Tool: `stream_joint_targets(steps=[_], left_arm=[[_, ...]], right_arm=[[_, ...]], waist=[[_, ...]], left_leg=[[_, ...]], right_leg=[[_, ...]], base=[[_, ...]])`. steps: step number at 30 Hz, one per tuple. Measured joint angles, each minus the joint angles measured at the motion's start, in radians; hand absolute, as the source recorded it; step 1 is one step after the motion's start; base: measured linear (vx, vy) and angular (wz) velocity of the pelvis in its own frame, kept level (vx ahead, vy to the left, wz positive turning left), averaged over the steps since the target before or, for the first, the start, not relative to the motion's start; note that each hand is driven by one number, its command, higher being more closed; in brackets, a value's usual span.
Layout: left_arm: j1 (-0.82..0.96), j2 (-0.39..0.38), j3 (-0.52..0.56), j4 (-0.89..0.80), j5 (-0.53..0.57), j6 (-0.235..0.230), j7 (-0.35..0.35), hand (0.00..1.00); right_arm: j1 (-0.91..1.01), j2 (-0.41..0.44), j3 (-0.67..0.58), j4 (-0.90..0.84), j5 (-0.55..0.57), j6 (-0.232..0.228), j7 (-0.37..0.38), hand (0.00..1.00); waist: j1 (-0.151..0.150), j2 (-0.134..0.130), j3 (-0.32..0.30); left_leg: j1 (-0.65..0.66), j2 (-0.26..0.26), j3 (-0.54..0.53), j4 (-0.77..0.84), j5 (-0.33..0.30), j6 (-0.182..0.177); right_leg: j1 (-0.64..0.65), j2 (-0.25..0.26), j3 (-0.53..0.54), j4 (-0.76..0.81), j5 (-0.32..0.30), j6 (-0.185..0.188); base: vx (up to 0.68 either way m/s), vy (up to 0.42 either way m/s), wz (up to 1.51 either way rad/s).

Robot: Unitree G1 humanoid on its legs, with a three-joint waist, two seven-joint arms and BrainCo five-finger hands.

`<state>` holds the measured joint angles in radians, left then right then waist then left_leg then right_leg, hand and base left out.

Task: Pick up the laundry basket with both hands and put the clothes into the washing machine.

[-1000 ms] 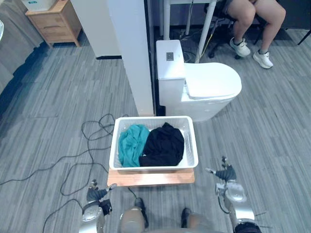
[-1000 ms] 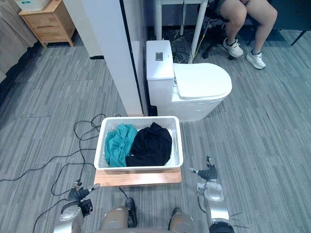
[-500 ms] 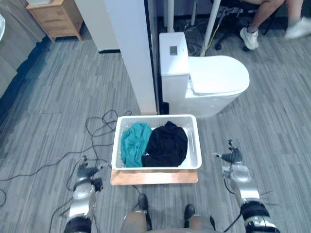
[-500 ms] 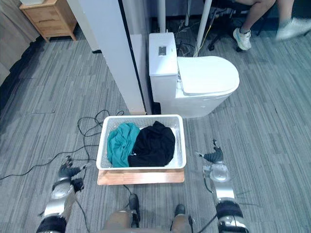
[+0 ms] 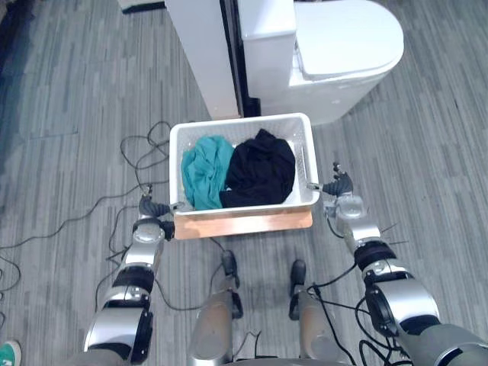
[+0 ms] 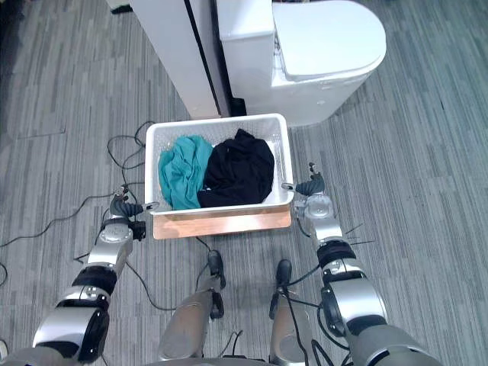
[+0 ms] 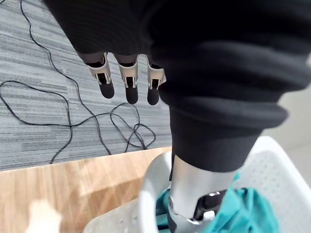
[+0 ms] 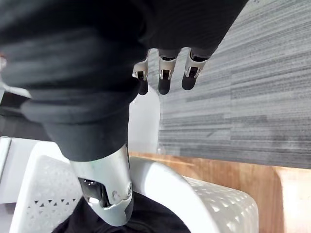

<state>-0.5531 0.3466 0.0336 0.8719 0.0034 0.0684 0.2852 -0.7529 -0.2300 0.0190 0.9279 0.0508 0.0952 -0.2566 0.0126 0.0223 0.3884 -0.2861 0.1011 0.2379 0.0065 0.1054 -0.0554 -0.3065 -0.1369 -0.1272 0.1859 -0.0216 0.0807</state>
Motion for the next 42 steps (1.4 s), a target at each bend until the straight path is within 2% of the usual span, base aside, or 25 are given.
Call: stream_joint_targets(steps=[4, 7, 11, 17, 19, 23, 26, 28, 30, 33, 34, 38, 40, 42], left_arm=[[-0.108, 0.007, -0.033, 0.065, 0.046, 0.014, -0.008, 1.00], [-0.152, 0.021, -0.033, 0.080, 0.060, 0.016, -0.022, 1.00], [-0.167, 0.031, -0.032, 0.077, 0.058, 0.012, -0.020, 1.00], [-0.125, 0.043, -0.026, -0.051, 0.053, 0.011, -0.020, 1.00], [-0.049, 0.037, -0.026, -0.148, 0.046, 0.011, -0.022, 1.00], [0.175, -0.031, -0.019, -0.384, 0.032, 0.029, -0.019, 1.00], [0.325, -0.093, -0.016, -0.527, 0.032, 0.032, -0.021, 1.00], [0.443, -0.153, -0.017, -0.614, 0.032, 0.032, -0.027, 1.00], [0.544, -0.207, -0.022, -0.680, 0.035, 0.035, -0.051, 1.00], [0.638, -0.242, -0.027, -0.753, 0.042, 0.037, -0.081, 1.00], [0.669, -0.253, -0.023, -0.779, 0.048, 0.038, -0.086, 1.00], [0.696, -0.267, -0.025, -0.845, 0.050, 0.038, -0.089, 1.00], [0.711, -0.263, -0.022, -0.874, 0.050, 0.038, -0.088, 1.00], [0.730, -0.262, -0.023, -0.886, 0.050, 0.038, -0.088, 1.00]], right_arm=[[-0.099, -0.002, 0.017, 0.041, -0.001, 0.000, 0.016, 1.00], [-0.135, -0.001, 0.038, 0.030, 0.001, -0.011, 0.026, 1.00], [-0.133, -0.001, 0.041, 0.024, 0.040, -0.011, 0.026, 1.00], [-0.038, -0.004, 0.038, -0.175, 0.076, -0.018, 0.022, 1.00], [0.044, -0.003, 0.038, -0.278, 0.076, -0.017, 0.022, 1.00], [0.250, 0.008, 0.022, -0.523, 0.052, -0.015, 0.019, 1.00], [0.394, 0.021, -0.009, -0.684, 0.004, -0.016, 0.025, 1.00], [0.536, 0.048, -0.050, -0.793, -0.047, -0.016, 0.050, 1.00], [0.671, 0.068, -0.081, -0.864, -0.088, -0.016, 0.068, 1.00], [0.766, 0.092, -0.098, -0.922, -0.133, -0.016, 0.097, 1.00], [0.787, 0.097, -0.098, -0.943, -0.142, -0.016, 0.108, 1.00], [0.820, 0.099, -0.106, -0.988, -0.152, -0.018, 0.113, 1.00], [0.834, 0.110, -0.104, -0.994, -0.159, -0.019, 0.124, 1.00], [0.845, 0.117, -0.097, -0.996, -0.159, -0.021, 0.129, 1.00]], waist=[[-0.008, -0.010, 0.014], [-0.031, -0.026, 0.036], [-0.030, -0.027, 0.037], [-0.029, -0.031, 0.067], [-0.032, -0.032, 0.067], [-0.041, -0.033, 0.067], [-0.051, -0.041, 0.060], [-0.058, -0.048, 0.023], [-0.064, -0.048, -0.055], [-0.070, -0.060, -0.105], [-0.070, -0.064, -0.137], [-0.079, -0.065, -0.157], [-0.079, -0.073, -0.163], [-0.082, -0.072, -0.189]], left_leg=[[-0.039, -0.001, -0.001, 0.000, 0.014, 0.012], [-0.058, -0.011, -0.003, -0.002, 0.021, 0.018], [-0.061, -0.014, 0.001, -0.006, 0.021, 0.018], [-0.061, -0.012, 0.003, -0.007, 0.022, 0.020], [-0.052, -0.012, 0.004, -0.007, 0.020, 0.022], [0.021, -0.011, 0.014, -0.008, -0.002, 0.045], [0.065, -0.012, 0.030, -0.007, -0.023, 0.034], [0.094, -0.010, 0.036, -0.007, -0.039, 0.023], [0.106, -0.006, 0.036, -0.016, -0.041, 0.023], [0.168, 0.004, 0.060, -0.028, -0.051, 0.016], [0.182, 0.009, 0.080, -0.012, -0.068, 0.013], [0.185, 0.015, 0.098, 0.097, -0.158, 0.004], [0.188, 0.022, 0.127, 0.165, -0.221, -0.008], [0.189, 0.031, 0.200, 0.252, -0.300, 0.005]], right_leg=[[-0.032, 0.002, 0.002, -0.015, 0.023, 0.000], [-0.048, 0.003, 0.005, -0.027, 0.035, 0.004], [-0.046, 0.006, 0.012, -0.046, 0.043, 0.005], [-0.042, 0.011, 0.020, -0.059, 0.047, 0.005], [-0.028, 0.012, 0.020, -0.070, 0.050, 0.004], [0.041, 0.017, 0.038, -0.088, 0.049, 0.004], [0.085, 0.017, 0.050, -0.105, 0.039, 0.010], [0.111, 0.019, 0.058, -0.106, 0.024, 0.011], [0.130, 0.024, 0.051, -0.124, 0.020, 0.010], [0.176, 0.036, 0.077, -0.138, 0.020, 0.010], [0.179, 0.042, 0.107, -0.138, 0.020, 0.009], [0.179, 0.048, 0.188, -0.129, 0.022, 0.011], [0.159, 0.062, 0.265, -0.113, 0.025, 0.017], [0.116, 0.088, 0.396, -0.103, 0.039, 0.033]], base=[[-0.01, 0.003, -0.01], [0.00, 0.000, 0.00], [0.04, 0.001, -0.03], [0.03, -0.007, -0.01], [0.08, -0.006, -0.03], [0.10, 0.005, -0.15], [0.07, 0.005, -0.16], [0.06, -0.010, -0.08], [0.13, -0.028, -0.02], [0.09, -0.023, -0.27], [0.04, -0.018, -0.48], [-0.01, 0.015, -0.68], [-0.06, 0.045, -1.19], [-0.08, 0.086, -1.81]])
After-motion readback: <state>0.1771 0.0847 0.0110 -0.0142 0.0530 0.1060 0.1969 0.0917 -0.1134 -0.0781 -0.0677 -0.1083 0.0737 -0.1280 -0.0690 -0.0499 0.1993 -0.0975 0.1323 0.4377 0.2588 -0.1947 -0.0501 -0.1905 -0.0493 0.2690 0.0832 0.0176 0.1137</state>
